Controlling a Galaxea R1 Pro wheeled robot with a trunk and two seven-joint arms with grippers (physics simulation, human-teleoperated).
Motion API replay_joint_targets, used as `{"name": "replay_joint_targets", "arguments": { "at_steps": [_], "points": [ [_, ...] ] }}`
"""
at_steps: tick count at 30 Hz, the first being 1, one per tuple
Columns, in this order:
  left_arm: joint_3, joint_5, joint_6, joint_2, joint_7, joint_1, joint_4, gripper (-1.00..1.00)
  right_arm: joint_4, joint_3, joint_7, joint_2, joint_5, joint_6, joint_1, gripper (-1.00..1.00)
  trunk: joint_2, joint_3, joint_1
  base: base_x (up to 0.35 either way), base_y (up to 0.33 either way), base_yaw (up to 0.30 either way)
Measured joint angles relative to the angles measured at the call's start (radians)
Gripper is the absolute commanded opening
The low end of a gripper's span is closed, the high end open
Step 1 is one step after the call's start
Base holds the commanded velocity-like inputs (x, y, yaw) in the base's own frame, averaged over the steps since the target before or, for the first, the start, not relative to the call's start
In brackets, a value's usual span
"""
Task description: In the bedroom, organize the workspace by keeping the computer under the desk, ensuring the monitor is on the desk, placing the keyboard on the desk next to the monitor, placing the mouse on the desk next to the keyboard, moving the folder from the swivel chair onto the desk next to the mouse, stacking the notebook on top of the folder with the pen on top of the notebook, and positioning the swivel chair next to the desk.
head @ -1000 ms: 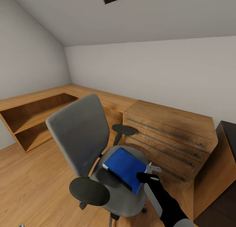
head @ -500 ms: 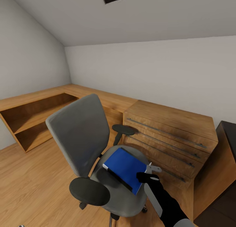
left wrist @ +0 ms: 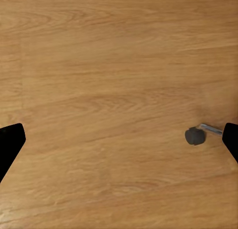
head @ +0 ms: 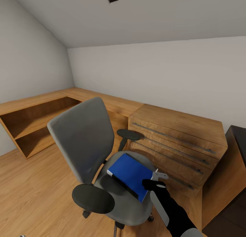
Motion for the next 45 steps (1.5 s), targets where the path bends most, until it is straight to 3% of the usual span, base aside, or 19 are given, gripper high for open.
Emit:
{"name": "replay_joint_targets", "arguments": {
  "at_steps": [14, 15, 42, 45],
  "points": [
    [0.000, 0.000, -0.001, 0.000, 0.000, 0.000, 0.000, 1.00, -0.001, 0.002, 0.000, 0.000, 0.000, 0.001, 0.000, 1.00, 0.000, 0.000, 0.000, 0.000, 0.000, 0.000],
    [0.000, 0.000, -0.001, 0.000, 0.000, 0.000, 0.000, 1.00, -0.001, 0.002, 0.000, 0.000, 0.001, 0.002, 0.000, -1.00, 0.000, 0.000, 0.000, 0.000, 0.000, 0.000],
    [0.000, 0.000, -0.004, -0.001, -0.001, 0.000, 0.000, 1.00, 0.001, 0.002, 0.001, -0.002, 0.000, 0.013, 0.001, -1.00, 0.000, 0.000, 0.000, 0.000, 0.000, 0.000],
    [-0.001, 0.000, -0.005, -0.001, -0.001, 0.000, 0.001, 1.00, 0.001, 0.002, 0.000, -0.002, -0.006, 0.011, 0.001, -1.00, 0.021, 0.009, -0.011, 0.000, 0.000, 0.000]
  ]
}}
